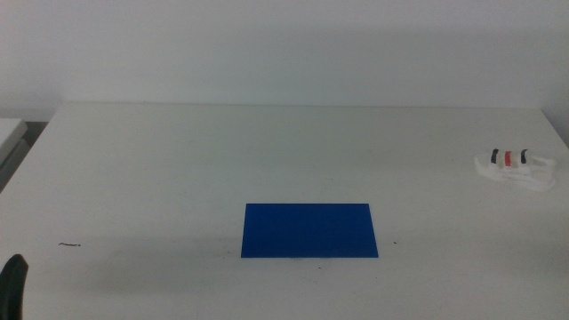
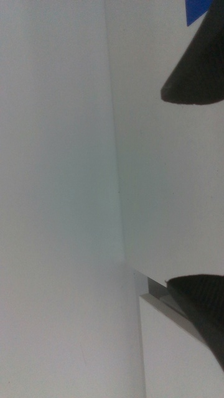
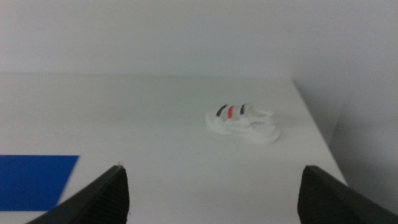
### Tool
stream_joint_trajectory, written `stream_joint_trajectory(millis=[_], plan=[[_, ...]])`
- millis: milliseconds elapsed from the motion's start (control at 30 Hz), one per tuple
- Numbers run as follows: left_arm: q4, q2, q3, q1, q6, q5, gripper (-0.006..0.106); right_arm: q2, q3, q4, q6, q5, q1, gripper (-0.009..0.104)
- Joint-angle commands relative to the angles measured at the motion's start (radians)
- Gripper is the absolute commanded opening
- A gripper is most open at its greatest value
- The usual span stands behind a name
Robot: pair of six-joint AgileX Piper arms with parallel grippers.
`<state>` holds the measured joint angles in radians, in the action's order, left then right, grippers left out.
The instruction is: Use one arm to grab the shoe from the table and place it on the mat.
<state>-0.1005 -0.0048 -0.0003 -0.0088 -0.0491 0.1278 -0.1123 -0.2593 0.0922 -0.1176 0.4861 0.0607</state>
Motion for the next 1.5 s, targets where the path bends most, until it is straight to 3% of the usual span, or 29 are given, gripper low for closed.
stream_joint_trajectory(millis=[0,100,167,267,433,600,700,833,1000,1067,1133,1200,1267,1467], plan=[[0.004,0.005,0.000,0.000,-0.001,-0.012,0.094,-0.105,-0.126,0.018,-0.004,0.100,-0.001,0.087],[0.004,0.005,0.000,0.000,-0.001,-0.012,0.094,-0.266,-0.271,0.100,-0.021,0.193,-0.001,0.087],[0.004,0.005,0.000,0.000,-0.001,-0.012,0.094,-0.386,-0.357,0.107,-0.074,0.195,-0.001,0.087],[0.004,0.005,0.000,0.000,-0.001,-0.012,0.094,-0.599,-0.519,0.095,-0.152,0.332,-0.001,0.087],[0.004,0.005,0.000,0.000,-0.001,-0.012,0.094,-0.966,-0.815,0.079,-0.579,0.699,-0.003,0.087],[0.004,0.005,0.000,0.000,-0.001,-0.012,0.094,-1.253,-1.037,0.069,-1.016,0.735,0.026,0.087],[0.004,0.005,0.000,0.000,-0.001,-0.012,0.094,-1.430,-1.190,0.087,-0.971,0.724,0.036,0.087],[0.004,0.005,0.000,0.000,-0.001,-0.012,0.094,-1.608,-1.340,0.021,-0.828,0.716,0.036,0.087],[0.004,0.005,0.000,0.000,-0.001,-0.012,0.094,-1.751,-1.426,0.054,-0.779,0.680,0.036,0.087],[0.004,0.005,0.000,0.000,-0.001,-0.012,0.094,-1.784,-1.429,0.030,-0.779,0.661,0.036,0.087],[0.004,0.005,0.000,0.000,-0.001,-0.012,0.094,-1.812,-1.429,-0.034,-0.826,0.650,0.036,0.087],[0.004,0.005,0.000,0.000,-0.001,-0.012,0.094,-1.840,-1.429,-0.092,-0.999,0.628,0.038,0.087],[0.004,0.005,0.000,0.000,-0.001,-0.012,0.094,-1.872,-1.429,-0.087,-1.136,0.627,0.045,0.087],[0.004,0.005,0.000,0.000,-0.001,-0.012,0.094,-1.930,-1.438,-0.042,-1.043,0.650,0.050,0.087]])
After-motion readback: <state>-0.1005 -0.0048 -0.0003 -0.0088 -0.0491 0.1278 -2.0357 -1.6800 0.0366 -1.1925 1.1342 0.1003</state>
